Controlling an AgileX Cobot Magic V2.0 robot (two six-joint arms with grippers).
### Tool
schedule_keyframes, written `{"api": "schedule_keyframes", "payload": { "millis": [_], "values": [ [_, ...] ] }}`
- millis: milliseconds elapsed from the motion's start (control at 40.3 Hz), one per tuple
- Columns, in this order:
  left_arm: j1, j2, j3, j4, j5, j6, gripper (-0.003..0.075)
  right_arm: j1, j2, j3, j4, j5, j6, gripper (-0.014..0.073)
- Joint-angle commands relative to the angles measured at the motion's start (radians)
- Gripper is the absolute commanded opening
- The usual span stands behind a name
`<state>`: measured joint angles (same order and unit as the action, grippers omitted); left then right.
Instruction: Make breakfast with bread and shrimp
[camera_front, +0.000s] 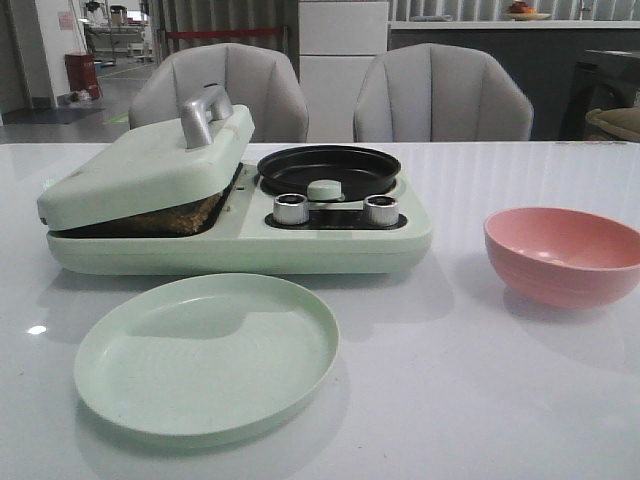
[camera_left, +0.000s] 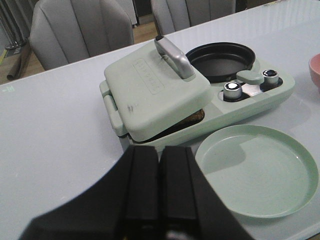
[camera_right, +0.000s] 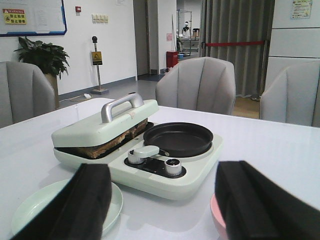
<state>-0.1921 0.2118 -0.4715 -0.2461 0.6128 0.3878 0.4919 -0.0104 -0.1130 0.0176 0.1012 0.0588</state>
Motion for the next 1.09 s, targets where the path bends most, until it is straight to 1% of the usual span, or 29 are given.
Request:
{"api": "schedule_keyframes", "payload": {
  "millis": [0,198,471,546,595,670,769,893,1066],
  "values": [
    [-0.005,-0.026,0.009,-0.009,-0.093,-0.013,0.0032,-0.001,-0.018,-0.029,-0.009,-0.096,-0.004,0.0552],
    [-0.005,-0.050,0.079,-0.018,-0.096,-0.013,0.0032,-0.001,-0.018,-0.029,-0.009,-0.096,-0.004,0.0552],
    [-0.005,-0.050,0.092,-0.018,-0.132,-0.013,0.0032,-0.001,-0.018,-0.031,0.000,-0.152,0.000,0.0552],
    [-0.005,-0.050,0.092,-0.018,-0.132,-0.013,0.0032,-0.001,-0.017,-0.052,0.000,-0.139,0.000,0.0552],
    [-0.005,-0.050,0.092,-0.018,-0.132,-0.013,0.0032,-0.001,-0.003,-0.077,0.001,-0.101,0.000,0.0552],
    [-0.005,-0.050,0.092,-0.018,-0.132,-0.013,0.0032,-0.001,0.059,-0.133,0.000,-0.021,0.000,0.0552],
    [-0.005,-0.050,0.092,-0.018,-0.133,-0.013,0.0032,-0.001,0.172,-0.225,0.000,0.050,0.000,0.0552],
    [-0.005,-0.050,0.092,-0.018,-0.133,-0.013,0.0032,-0.001,0.324,-0.317,-0.027,0.071,-0.001,0.0552],
    [-0.005,-0.050,0.092,-0.018,-0.133,-0.013,0.0032,-0.004,0.541,-0.403,-0.027,0.111,0.000,0.0552]
  ]
}}
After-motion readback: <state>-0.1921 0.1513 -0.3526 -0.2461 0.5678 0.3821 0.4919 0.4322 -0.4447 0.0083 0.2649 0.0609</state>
